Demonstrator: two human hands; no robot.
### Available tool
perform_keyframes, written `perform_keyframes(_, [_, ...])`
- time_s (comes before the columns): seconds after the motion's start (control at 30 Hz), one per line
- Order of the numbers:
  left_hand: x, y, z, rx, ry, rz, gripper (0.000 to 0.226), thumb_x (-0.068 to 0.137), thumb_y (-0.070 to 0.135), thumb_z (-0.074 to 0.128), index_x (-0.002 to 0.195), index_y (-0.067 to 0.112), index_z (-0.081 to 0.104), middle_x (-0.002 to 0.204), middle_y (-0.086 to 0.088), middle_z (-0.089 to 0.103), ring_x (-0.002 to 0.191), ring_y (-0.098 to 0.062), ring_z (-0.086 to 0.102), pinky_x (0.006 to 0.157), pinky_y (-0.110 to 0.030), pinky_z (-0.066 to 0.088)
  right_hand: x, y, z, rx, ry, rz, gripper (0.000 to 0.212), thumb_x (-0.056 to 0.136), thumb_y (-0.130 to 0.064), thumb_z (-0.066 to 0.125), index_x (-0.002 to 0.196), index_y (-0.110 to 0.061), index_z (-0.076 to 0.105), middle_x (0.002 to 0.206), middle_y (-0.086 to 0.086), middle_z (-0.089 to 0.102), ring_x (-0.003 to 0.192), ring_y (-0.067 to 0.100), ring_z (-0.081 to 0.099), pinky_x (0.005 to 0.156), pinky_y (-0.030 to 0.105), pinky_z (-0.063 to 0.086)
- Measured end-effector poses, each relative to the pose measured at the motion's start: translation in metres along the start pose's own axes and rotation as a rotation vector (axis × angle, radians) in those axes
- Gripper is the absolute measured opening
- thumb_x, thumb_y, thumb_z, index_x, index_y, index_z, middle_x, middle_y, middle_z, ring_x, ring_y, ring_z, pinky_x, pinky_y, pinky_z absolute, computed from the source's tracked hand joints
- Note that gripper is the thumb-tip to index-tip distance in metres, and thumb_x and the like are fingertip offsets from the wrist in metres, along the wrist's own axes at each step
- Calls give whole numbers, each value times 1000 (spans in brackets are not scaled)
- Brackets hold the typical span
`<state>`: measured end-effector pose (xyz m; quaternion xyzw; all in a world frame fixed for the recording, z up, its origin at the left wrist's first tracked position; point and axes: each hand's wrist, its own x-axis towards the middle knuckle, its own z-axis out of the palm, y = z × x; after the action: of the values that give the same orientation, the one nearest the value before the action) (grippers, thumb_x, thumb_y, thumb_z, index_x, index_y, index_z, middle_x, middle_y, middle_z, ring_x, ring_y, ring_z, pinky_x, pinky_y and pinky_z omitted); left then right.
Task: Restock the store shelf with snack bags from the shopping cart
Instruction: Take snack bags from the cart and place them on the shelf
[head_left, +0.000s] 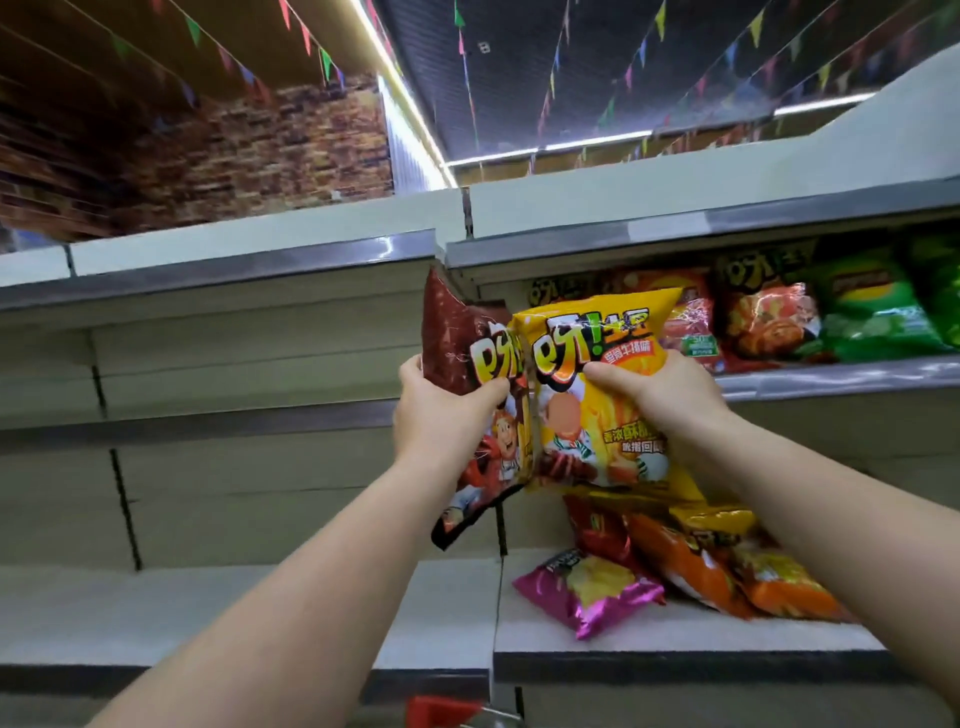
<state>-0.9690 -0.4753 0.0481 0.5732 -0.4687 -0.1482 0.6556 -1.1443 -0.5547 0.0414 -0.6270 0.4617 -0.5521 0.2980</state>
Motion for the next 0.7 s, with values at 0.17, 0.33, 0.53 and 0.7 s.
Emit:
perform_keyframes(0.17, [13, 7, -15, -46, -51, -17, 58, 73, 29, 78, 119, 18, 44, 89, 9, 56, 87, -16, 59, 78, -32, 48, -4, -20, 5, 5, 21, 68, 70, 39, -68, 78, 87, -20, 60, 91, 5, 70, 86, 29, 68, 83, 48, 54])
perform_keyframes(0.33, [21, 14, -24, -91, -55, -65, 63, 66, 30, 83, 118, 16, 48, 101, -1, 64, 94, -24, 64, 88, -44, 53, 1, -26, 4, 18, 15, 85, 93, 24, -73, 76, 98, -18, 62, 93, 5, 71, 85, 30, 68, 82, 47, 55])
perform_keyframes(0.53, [37, 4, -42, -146, -173, -128, 49, 59, 35, 84, 101, 18, 64, 97, -6, 72, 87, -29, 70, 84, -47, 56, -3, -40, 8, -68, 91, 90, 70, 63, -59, 74, 103, -3, 60, 91, 8, 67, 84, 26, 64, 87, 39, 51])
perform_keyframes(0.7, [71, -9, -59, -224, -289, -147, 33, 67, 27, 83, 94, 14, 68, 91, -11, 74, 81, -32, 71, 81, -48, 57, 7, -53, 27, -39, 162, 133, 72, 69, -47, 76, 118, 1, 56, 85, 7, 63, 69, 19, 60, 74, 31, 47])
